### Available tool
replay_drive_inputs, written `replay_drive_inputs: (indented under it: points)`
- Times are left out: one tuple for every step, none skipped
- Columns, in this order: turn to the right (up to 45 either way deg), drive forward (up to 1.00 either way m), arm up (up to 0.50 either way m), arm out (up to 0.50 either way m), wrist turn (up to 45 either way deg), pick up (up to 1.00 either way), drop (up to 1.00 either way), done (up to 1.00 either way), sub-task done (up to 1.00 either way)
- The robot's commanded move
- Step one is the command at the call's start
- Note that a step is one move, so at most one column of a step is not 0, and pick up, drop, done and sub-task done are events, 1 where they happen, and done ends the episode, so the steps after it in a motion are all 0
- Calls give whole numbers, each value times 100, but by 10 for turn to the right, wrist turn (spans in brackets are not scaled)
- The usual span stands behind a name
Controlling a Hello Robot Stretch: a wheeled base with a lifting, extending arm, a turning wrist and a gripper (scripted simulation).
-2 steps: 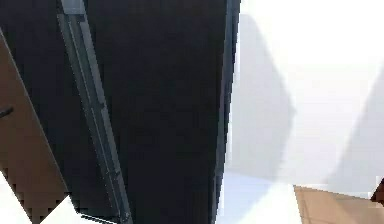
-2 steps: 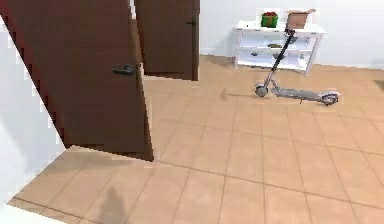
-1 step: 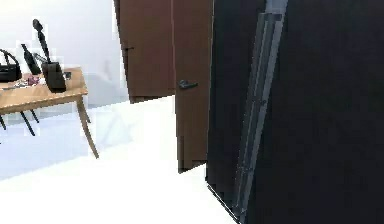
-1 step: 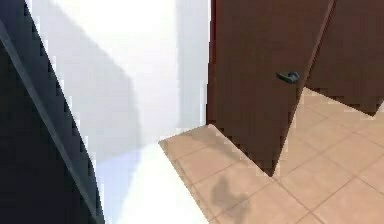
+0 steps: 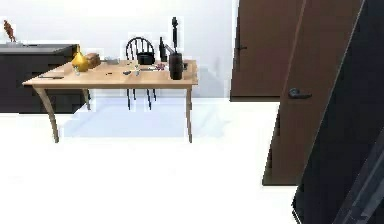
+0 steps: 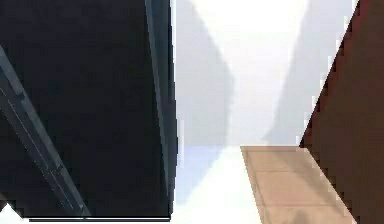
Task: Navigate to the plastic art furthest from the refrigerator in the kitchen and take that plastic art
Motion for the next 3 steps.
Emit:
replay_drive_inputs:
  points:
    - [0, 100, 0, 0, 0, 0, 0, 0, 0]
    - [0, 20, 0, 0, 0, 0, 0, 0, 0]
    - [-450, 0, 0, 0, 0, 0, 0, 0, 0]
